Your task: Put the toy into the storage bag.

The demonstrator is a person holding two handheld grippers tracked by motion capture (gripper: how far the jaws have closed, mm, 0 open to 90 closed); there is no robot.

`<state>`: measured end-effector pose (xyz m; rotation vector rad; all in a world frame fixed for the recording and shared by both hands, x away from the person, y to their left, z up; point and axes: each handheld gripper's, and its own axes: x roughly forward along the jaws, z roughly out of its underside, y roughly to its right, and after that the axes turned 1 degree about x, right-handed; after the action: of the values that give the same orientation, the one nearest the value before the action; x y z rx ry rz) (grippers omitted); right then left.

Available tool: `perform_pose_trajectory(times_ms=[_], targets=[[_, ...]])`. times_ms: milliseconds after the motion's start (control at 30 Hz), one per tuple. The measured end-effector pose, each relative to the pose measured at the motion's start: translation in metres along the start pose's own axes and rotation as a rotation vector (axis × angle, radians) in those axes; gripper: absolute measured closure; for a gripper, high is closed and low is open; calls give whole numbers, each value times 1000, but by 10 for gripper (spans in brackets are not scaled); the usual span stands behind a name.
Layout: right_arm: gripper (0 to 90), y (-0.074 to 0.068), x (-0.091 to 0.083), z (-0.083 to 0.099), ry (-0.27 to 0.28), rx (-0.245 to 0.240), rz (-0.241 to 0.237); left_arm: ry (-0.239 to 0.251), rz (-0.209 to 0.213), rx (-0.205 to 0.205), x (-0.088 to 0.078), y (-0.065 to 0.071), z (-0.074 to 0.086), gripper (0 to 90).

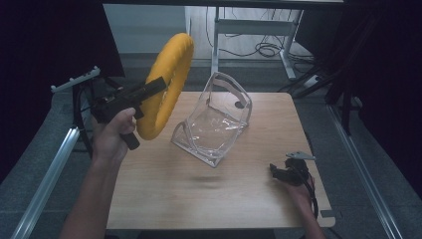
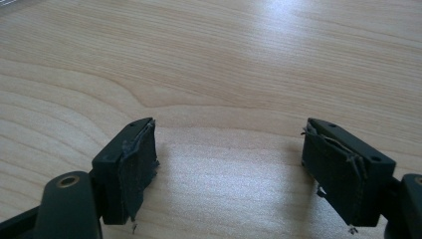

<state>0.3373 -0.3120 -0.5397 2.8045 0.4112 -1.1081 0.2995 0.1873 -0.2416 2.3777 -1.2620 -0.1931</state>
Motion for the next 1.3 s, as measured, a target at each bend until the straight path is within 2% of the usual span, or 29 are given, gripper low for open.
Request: perform_pose_trajectory(times_ms=[233, 367, 567, 1300], targets=[[220, 0, 0, 0, 0, 2, 1, 4, 29, 22, 11, 16, -8, 504], [220, 0, 0, 0, 1, 6, 2, -5, 50, 21, 19, 21, -8, 505], [220, 0, 0, -1, -1, 6, 2, -25, 75, 6, 33, 22, -3, 504], [220, 0, 0, -1, 1, 9, 3, -61, 114, -35, 70, 24, 14, 504]])
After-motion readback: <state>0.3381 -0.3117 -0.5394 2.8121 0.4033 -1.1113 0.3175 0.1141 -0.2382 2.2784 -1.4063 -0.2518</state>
